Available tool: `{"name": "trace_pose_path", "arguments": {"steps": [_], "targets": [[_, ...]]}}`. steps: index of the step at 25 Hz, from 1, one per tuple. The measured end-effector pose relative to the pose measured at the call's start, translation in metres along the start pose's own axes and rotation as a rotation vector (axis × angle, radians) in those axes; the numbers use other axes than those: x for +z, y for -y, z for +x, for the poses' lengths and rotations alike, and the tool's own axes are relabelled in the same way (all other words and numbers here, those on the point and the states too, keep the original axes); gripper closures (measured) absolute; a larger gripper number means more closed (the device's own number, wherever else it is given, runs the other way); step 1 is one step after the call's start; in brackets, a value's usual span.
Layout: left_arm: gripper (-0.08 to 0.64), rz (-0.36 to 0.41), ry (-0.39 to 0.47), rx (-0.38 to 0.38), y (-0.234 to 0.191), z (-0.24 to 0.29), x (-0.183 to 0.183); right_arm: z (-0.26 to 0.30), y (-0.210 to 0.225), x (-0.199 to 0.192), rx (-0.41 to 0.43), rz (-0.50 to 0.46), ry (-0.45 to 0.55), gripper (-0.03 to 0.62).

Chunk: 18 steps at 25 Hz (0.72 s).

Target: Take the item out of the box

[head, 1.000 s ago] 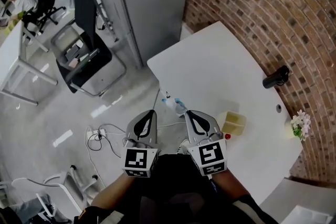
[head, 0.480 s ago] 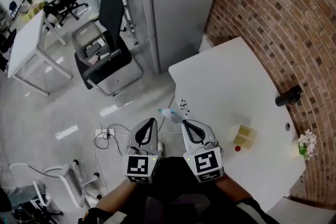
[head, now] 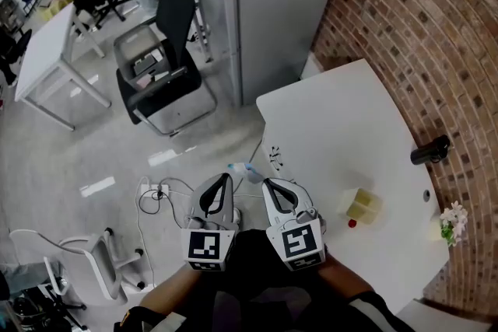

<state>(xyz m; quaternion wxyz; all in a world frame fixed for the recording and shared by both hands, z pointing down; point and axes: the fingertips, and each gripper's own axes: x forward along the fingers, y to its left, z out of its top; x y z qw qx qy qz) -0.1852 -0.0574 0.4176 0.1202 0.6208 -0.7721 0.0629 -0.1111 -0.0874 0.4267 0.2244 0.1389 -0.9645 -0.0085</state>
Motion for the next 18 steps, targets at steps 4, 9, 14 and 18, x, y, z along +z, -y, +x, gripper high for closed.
{"name": "trace_pose_path", "arguments": {"steps": [4,9,14,18], "targets": [[0.555,0.001,-0.008,-0.012,0.003,0.001,-0.003,-0.003,0.002,0.002,-0.014,0.020,-0.005,0.591],[0.555,0.011,-0.023,-0.024,0.004,0.005,-0.006,-0.003,0.005,-0.008,-0.022,0.034,-0.016,0.591],[0.555,0.029,-0.026,-0.041,0.008,0.009,-0.005,-0.004,0.007,-0.016,-0.026,0.036,-0.012,0.591],[0.555,0.024,-0.018,-0.053,0.012,0.012,-0.001,-0.006,0.012,-0.009,-0.053,0.052,-0.022,0.591]]}}
